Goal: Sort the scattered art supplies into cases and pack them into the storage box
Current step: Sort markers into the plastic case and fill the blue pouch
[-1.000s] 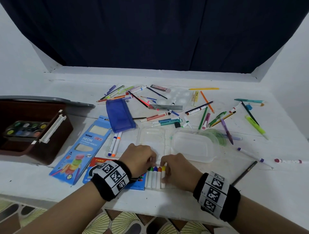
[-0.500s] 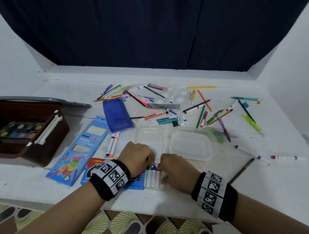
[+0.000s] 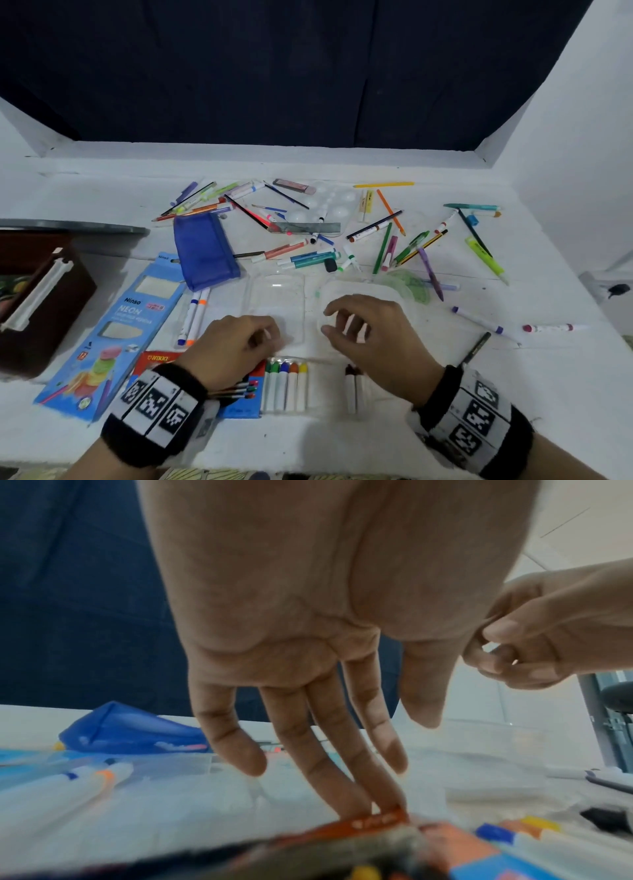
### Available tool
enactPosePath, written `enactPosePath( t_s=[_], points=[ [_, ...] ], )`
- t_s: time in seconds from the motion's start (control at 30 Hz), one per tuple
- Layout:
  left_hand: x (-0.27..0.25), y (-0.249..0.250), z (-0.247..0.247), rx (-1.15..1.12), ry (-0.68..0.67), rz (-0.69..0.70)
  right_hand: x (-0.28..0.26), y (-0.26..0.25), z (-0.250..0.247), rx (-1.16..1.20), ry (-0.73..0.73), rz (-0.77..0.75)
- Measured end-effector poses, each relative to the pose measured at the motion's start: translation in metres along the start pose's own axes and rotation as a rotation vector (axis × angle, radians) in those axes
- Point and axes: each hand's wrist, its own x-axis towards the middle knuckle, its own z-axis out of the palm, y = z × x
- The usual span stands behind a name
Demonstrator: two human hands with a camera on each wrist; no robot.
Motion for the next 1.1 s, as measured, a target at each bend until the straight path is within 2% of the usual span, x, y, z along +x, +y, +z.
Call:
enactPosePath(
  t_s=[0.07,0.17,0.23,0.33,0.47,0.7,0.83,0.97,1.1],
  points=[
    [-0.002,0.006,-0.004,0.001,0.06,0.016,-0.004,0.009,-0.02,0.072,0.175,0.022],
    [0.0,0.028,-0.013,-0.161,0.277,0.085,-0.006,0.029,-0.049,0.13,0.35,0.034],
    [0.01,0.049,-0.019,-0.26,0.37,0.12,-0.005,0.048,-0.071,0.137,0.412,0.079],
    [0.034,0.08,-0.025,-0.305,0.4,0.175,0.001,0.084,-0.109,0.074,0.442,0.175],
    [0.072,0.119,-0.026,-0.322,0.348,0.243,0.018,0.141,-0.167,-0.057,0.388,0.274],
    [0.146,0.176,-0.024,-0.158,0.219,0.327,0.062,0.257,-0.249,-0.307,0.179,0.308],
    [0.178,0.187,-0.011,0.049,0.086,0.343,0.091,0.302,-0.263,-0.4,0.053,0.295],
    [0.192,0.19,0.001,0.223,0.013,0.296,0.115,0.331,-0.263,-0.488,-0.074,0.303],
    [0.192,0.186,0.007,0.212,-0.046,0.259,0.131,0.343,-0.263,-0.555,-0.124,0.291]
  ],
)
